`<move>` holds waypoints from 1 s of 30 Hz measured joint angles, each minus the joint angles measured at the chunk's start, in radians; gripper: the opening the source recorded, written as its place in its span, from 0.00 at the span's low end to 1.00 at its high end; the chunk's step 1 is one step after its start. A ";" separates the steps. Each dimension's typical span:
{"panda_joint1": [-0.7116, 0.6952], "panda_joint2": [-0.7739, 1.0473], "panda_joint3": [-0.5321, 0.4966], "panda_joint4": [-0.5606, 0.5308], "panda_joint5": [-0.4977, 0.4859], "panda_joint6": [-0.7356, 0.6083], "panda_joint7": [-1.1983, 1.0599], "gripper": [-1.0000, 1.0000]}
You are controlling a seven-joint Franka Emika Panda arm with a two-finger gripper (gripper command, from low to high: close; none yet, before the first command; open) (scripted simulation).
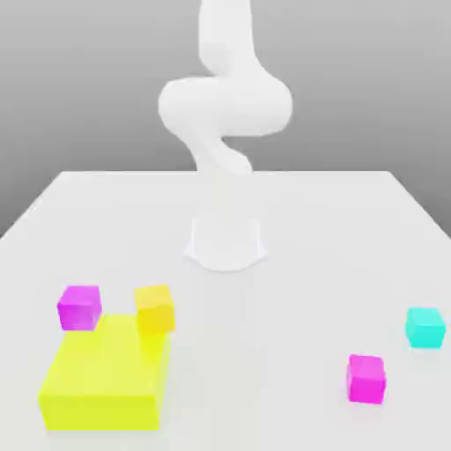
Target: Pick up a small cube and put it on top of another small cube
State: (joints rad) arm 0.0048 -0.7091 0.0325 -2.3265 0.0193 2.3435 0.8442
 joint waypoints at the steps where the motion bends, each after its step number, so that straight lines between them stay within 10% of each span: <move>1: 0.001 0.039 0.016 -0.011 0.008 0.018 0.020 0.50; 19: 0.088 0.695 0.268 -0.202 -0.065 0.333 0.492 0.50; 29: 0.253 1.065 0.149 -0.222 -0.273 0.549 0.775 0.50; 30: 0.270 1.093 0.130 -0.216 -0.288 0.571 0.786 0.00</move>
State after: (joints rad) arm 0.2747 0.3841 0.1622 -2.5427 -0.2688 2.9148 1.6307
